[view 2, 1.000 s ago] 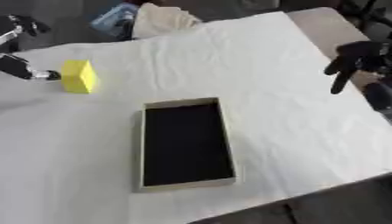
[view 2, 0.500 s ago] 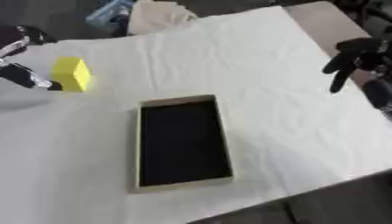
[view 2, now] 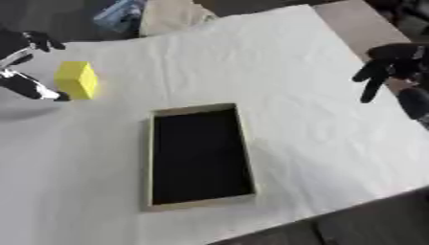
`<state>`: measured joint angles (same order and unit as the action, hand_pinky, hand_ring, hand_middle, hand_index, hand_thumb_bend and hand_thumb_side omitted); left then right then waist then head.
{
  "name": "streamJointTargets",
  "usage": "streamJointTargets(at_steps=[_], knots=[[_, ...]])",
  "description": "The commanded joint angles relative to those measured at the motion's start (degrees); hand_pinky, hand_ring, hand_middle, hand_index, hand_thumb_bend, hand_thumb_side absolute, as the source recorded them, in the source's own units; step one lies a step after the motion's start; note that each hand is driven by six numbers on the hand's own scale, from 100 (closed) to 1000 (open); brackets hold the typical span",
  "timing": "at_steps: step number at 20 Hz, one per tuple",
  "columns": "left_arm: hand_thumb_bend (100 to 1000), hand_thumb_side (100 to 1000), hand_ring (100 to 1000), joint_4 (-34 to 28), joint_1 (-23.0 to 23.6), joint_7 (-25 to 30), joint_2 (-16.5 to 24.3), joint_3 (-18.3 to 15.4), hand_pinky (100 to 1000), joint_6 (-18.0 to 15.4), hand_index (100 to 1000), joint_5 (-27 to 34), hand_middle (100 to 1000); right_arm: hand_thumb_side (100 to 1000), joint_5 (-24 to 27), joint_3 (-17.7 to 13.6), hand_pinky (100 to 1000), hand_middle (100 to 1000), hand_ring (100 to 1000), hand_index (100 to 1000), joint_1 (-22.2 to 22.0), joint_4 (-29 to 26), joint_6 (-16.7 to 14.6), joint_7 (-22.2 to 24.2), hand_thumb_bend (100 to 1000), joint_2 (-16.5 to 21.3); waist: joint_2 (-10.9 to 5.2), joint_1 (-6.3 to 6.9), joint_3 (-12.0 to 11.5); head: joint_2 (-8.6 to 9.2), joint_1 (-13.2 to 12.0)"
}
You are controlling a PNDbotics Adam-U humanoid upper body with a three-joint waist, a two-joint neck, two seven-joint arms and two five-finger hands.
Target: Pick up objects on the table and place them in the box.
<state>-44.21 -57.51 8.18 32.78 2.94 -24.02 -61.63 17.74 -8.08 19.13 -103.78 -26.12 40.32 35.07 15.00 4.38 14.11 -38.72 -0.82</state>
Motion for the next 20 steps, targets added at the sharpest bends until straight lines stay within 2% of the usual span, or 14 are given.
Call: streamJointTargets(at_steps=[1,8,12,14,20], knots=[[723,397,779,-0.3,-1.0,-1.7,1.3,-0.7,837,0.3,879,-0.6,782,621,0.2,-0.4,744,672,530,901,0.7,-0.2,-4.3,4.7,100,0.9,-0.69,-0.18,0.1,0.52,-0.2],[718,388,787,-0.1,-0.9,-4.3,1.4,-0.7,841,1.3,880,-1.6,792,627,-0.1,-0.5,745,669,528,901,0.9,-0.1,-4.2,5.0,100,0.4,0.28,0.01,-0.1,0.48,-0.3],[694,404,769,0.7,-0.9,-2.8,1.2,-0.5,829,0.6,864,-2.1,772,629,-0.3,-0.6,745,668,528,901,1.0,0.0,-4.2,5.2,100,0.2,0.71,-0.04,-0.2,0.43,-0.4],[677,377,745,0.8,-0.8,-1.8,1.2,-0.5,815,0.4,851,-2.3,746,629,-0.3,-0.6,745,667,528,901,1.1,0.0,-4.2,5.2,100,0.1,0.86,-0.05,-0.1,0.4,-0.4],[617,253,572,0.3,-0.7,-2.9,1.0,-0.8,752,0.9,729,-2.5,549,629,-0.4,-0.6,745,667,528,901,1.0,0.1,-4.3,5.3,100,-0.1,0.8,-0.22,0.1,0.25,-0.4]])
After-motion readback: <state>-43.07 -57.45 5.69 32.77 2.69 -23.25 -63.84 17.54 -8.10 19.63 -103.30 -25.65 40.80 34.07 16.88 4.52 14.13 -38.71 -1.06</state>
